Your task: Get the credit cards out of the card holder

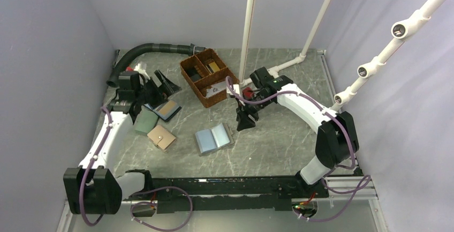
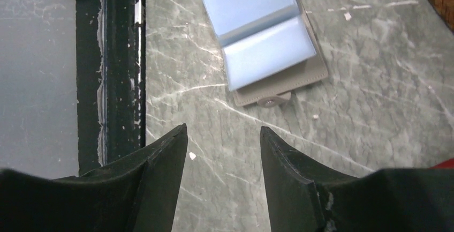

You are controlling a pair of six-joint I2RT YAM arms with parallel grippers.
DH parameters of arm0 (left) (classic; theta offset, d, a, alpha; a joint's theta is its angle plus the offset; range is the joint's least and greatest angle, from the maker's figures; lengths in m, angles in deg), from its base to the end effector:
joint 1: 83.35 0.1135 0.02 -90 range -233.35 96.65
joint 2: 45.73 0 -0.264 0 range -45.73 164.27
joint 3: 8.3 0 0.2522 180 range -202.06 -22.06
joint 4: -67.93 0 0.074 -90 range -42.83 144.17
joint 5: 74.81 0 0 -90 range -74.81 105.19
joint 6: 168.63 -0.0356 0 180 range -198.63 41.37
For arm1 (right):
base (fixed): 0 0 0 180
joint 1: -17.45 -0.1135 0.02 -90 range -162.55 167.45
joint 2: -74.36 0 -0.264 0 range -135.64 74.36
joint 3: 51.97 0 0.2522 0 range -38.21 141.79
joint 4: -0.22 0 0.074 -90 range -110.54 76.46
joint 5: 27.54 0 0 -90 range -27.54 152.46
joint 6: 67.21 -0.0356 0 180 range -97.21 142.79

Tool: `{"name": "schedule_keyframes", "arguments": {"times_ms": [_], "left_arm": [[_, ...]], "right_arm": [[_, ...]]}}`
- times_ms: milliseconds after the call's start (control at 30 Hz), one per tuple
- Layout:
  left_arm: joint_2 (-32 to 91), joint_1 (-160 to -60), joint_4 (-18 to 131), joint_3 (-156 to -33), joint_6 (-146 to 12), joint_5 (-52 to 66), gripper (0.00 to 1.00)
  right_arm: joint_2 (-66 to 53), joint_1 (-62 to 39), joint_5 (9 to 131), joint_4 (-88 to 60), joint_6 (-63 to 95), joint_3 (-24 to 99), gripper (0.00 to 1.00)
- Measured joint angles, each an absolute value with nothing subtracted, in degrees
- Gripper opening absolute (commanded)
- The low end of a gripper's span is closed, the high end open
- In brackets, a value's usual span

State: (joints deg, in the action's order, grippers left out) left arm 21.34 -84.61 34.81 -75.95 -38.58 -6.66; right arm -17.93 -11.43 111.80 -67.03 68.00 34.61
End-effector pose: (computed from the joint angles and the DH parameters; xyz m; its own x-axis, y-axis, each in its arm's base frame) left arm 0.2592 -0.0190 0.3016 -0.6266 -0.5836 -0.5165 -0.0903 0.7126 -0.6957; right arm 0.2584 0.1734 0.2593 -0.2283 -0.6540 -0.7212 -0.9530 -0.0014 0.3030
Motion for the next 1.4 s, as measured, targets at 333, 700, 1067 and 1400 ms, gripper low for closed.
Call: {"name": "schedule_keyframes", "arguments": {"times_ms": [333, 700, 1067, 1400], "left_arm": [[11.4, -84.7, 33.9, -60.1, -29.2, -18.3, 0.68], [4.0, -91.9, 39.6, -45.7, -19.2, -21.1, 0.54], [11.5, -102.4, 48.1, -43.8, -14.1, -16.8, 0.54], [22.5, -106.4, 52.3, -45.0, -13.7, -14.9, 0.59]], "right_arm": [[-16.3, -18.5, 110.7, -59.9, 61.7, 30.3, 0.29], [-20.7, -24.9, 106.7, -47.8, 46.9, 28.5, 0.00], [-26.4, -27.0, 100.8, -41.5, 37.1, 26.6, 0.00], [-28.6, -27.0, 100.0, -40.0, 34.7, 25.8, 0.00]]}}
